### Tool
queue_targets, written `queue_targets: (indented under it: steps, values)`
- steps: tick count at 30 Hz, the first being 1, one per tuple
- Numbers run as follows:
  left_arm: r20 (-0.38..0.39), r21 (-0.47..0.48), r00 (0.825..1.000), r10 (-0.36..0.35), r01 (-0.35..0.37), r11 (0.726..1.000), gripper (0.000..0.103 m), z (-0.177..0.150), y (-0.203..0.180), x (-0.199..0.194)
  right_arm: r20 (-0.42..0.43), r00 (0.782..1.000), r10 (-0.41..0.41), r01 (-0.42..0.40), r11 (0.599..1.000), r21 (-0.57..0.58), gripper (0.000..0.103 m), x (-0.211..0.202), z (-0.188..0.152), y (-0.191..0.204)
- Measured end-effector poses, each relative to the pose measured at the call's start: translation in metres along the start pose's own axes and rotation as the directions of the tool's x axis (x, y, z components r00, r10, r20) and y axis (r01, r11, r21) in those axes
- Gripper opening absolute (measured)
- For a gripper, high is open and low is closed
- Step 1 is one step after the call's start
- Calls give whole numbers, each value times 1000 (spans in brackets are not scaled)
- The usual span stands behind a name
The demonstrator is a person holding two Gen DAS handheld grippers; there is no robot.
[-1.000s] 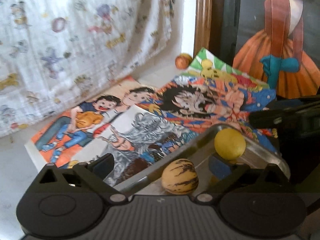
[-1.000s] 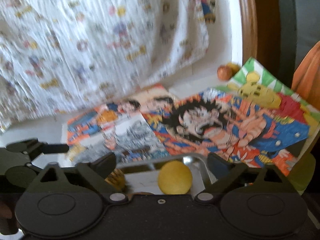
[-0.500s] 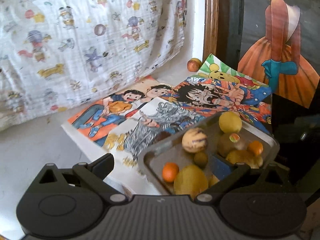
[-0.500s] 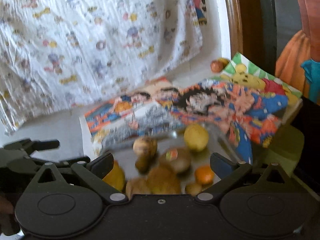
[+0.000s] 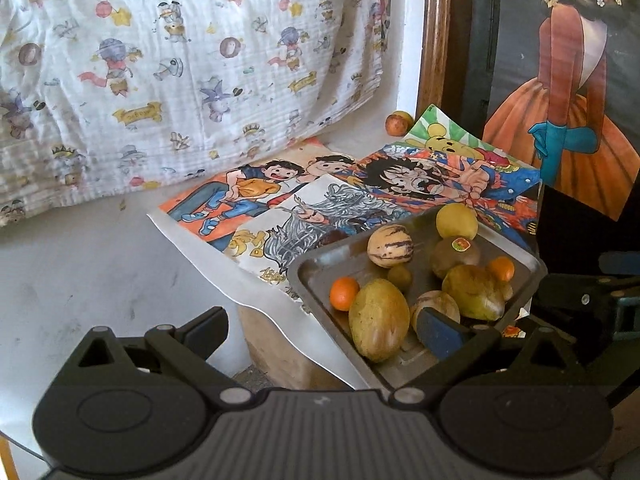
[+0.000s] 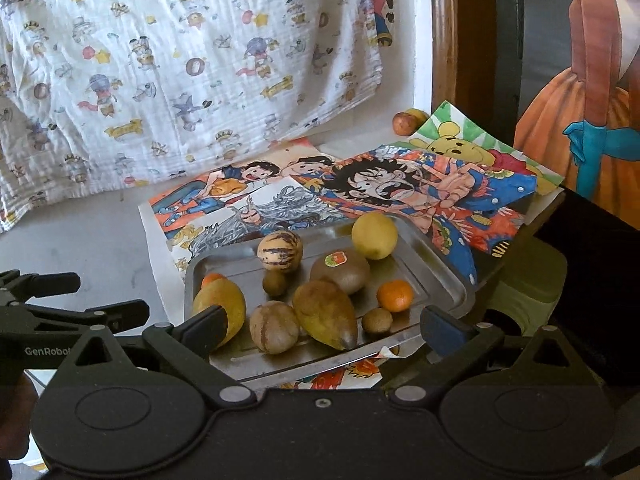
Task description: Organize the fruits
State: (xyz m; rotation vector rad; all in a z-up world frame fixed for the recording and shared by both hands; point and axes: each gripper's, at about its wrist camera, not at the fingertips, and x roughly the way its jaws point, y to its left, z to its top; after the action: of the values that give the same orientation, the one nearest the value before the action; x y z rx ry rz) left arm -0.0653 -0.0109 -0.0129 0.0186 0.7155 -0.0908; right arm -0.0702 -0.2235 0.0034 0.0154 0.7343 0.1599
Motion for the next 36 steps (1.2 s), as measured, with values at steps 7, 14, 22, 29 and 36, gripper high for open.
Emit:
queue_targets:
  steps: [7, 14, 22, 29, 36]
  values:
    - [-1, 8, 1000, 7, -7, 1000, 103, 2, -3, 2, 10, 1000, 10, -10, 1000, 17, 102, -1, 0, -4]
    - [-13, 8, 1000, 8, -8, 1000, 103, 2, -3, 7, 5, 1000, 12, -12, 1000, 19, 102, 3, 1, -5]
    - [-14, 7, 1000, 11, -11, 1000, 103, 2, -1, 10, -3, 1000, 17, -17, 1000, 22, 102, 8, 1, -5]
    - [-14, 7, 1000, 11, -11, 1000, 103, 2, -1, 10, -2, 1000, 19, -19, 1000, 21, 102, 9, 1, -6]
    - [-18, 9, 1000, 12, -11, 1000, 103, 3, -1, 12, -3, 1000, 20, -20, 1000, 22, 102, 9, 1, -6]
